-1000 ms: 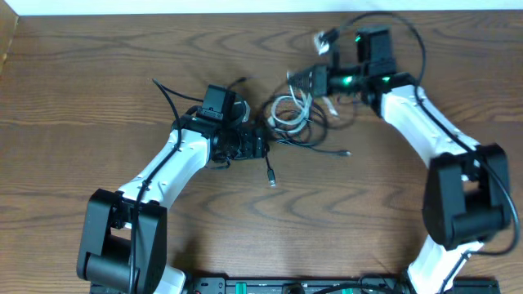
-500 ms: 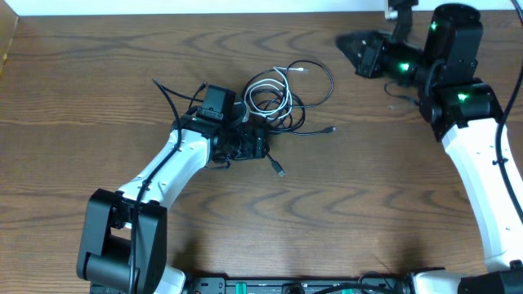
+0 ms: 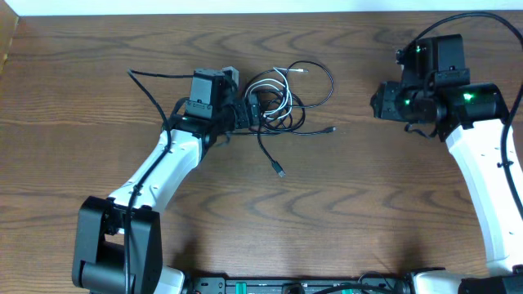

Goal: Untangle cables

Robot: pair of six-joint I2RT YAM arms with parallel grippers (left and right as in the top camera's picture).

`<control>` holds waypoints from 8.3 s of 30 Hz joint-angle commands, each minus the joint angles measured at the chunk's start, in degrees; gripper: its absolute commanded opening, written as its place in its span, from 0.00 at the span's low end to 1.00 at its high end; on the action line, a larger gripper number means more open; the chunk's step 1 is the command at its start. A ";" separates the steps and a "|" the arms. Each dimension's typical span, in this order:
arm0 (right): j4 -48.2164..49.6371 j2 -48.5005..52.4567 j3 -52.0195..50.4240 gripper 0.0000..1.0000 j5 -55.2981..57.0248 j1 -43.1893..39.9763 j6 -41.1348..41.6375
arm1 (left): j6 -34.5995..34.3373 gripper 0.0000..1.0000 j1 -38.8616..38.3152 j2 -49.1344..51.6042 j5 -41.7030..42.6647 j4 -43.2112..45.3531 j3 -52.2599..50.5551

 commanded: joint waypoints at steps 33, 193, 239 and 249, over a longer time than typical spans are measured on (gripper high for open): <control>3.58 -0.22 0.90 0.71 -4.81 0.39 -1.38 | 12.04 0.07 -10.29 -3.08 18.40 -19.87 0.83; -21.68 15.19 53.72 0.07 14.08 -36.81 16.09 | 2.03 0.08 -20.76 -15.91 -18.23 -30.82 0.81; -10.47 12.74 0.11 0.56 -4.81 15.15 9.25 | 2.03 0.08 -20.76 -15.91 -18.25 -31.65 0.81; 2.21 12.76 -12.72 0.42 1.62 22.62 29.88 | 2.05 0.07 -20.76 -15.91 -18.23 -31.67 0.81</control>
